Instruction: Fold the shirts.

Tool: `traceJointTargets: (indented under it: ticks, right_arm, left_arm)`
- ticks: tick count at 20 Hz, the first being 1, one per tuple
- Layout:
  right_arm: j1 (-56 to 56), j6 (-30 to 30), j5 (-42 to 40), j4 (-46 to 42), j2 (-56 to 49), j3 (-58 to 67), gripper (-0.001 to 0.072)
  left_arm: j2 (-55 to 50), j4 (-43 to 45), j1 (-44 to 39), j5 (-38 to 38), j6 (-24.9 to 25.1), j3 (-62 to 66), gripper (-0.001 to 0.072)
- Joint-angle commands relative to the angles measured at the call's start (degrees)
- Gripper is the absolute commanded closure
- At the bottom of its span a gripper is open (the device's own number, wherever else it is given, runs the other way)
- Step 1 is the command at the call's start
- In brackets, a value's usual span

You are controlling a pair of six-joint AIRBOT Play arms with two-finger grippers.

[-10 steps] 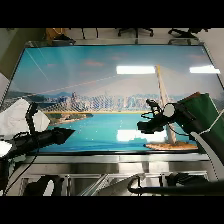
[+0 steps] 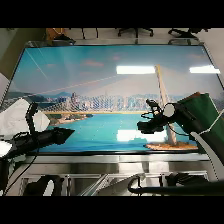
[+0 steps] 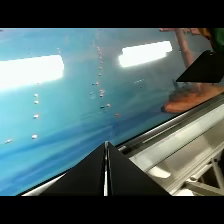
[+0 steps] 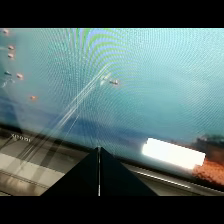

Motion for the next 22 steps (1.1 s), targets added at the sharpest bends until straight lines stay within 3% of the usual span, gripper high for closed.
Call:
traceJointTargets:
  ticks: [1,2,3,4,5,8,14,17,22]
  right_arm:
    - [0.1,0.0,-0.1,0.0,0.0,0.0,0.07]
    - [0.1,0.0,-0.1,0.0,0.0,0.0,0.07]
    - [0.1,0.0,-0.1,0.0,0.0,0.0,0.07]
    - [0.1,0.0,-0.1,0.0,0.0,0.0,0.07]
    - [0.1,0.0,-0.1,0.0,0.0,0.0,0.07]
    - [0.1,0.0,-0.1,0.0,0.0,0.0,0.07]
    - [0.1,0.0,-0.1,0.0,0.0,0.0,0.07]
    - [0.1,0.0,-0.1,0.0,0.0,0.0,0.07]
    - [0.1,0.0,-0.1,0.0,0.0,0.0,0.07]
  left_arm:
    - [0.0,15.1,0.0,1.3,-6.8,3.1,0.0693]
    - [0.0,23.2,0.0,1.3,-10.2,5.0,0.0689]
    - [0.0,32.2,0.0,1.3,-13.4,6.9,0.0635]
    - [0.0,39.8,0.0,1.4,-15.6,8.3,0.0232]
    - [-0.3,47.8,0.0,1.7,-18.9,9.1,0.0017]
    - [-5.3,62.0,0.0,3.1,-21.9,8.6,0.0018]
    - [-25.1,80.3,0.5,16.9,-26.2,8.2,0.0019]
    - [-35.9,80.1,4.3,20.9,-27.8,13.1,0.0018]
    - [-49.7,75.4,10.7,18.2,-28.1,21.5,0.0018]
